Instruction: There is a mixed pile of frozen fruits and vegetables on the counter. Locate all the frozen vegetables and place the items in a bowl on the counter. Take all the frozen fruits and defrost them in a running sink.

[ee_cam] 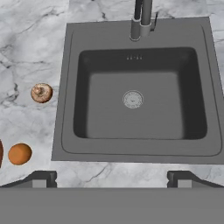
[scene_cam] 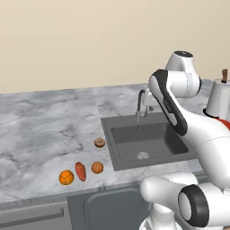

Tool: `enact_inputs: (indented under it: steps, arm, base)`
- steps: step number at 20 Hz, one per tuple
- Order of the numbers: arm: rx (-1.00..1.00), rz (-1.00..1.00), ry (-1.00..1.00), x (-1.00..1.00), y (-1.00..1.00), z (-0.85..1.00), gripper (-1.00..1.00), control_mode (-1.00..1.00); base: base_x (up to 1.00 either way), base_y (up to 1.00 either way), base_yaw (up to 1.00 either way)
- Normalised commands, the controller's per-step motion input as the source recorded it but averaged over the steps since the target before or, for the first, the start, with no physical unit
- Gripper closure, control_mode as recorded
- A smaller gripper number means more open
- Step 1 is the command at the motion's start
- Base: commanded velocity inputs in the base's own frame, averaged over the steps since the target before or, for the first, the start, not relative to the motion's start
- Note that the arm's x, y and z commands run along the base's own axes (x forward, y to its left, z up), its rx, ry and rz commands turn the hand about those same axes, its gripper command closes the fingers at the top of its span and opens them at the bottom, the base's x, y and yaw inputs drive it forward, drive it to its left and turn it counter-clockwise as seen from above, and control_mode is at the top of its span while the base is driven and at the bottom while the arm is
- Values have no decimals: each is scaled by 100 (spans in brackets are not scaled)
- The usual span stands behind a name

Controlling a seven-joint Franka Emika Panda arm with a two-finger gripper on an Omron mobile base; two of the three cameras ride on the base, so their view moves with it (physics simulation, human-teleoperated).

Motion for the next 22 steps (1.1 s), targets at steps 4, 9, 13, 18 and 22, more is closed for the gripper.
enact_inputs:
  steps: [4,9,13,18,22]
  arm:
    - [0,0,0,0,0,0,-100,-100]
    - [0,0,0,0,0,0,-100,-100]
    - [0,0,0,0,0,0,-100,-100]
    - [0,0,0,0,0,0,-100,-100]
    - [0,0,0,0,0,0,-100,-100]
  base:
    - [0,0,0]
    - [0,0,0]
    - [0,0,0]
    - [0,0,0]
    - [0,0,0]
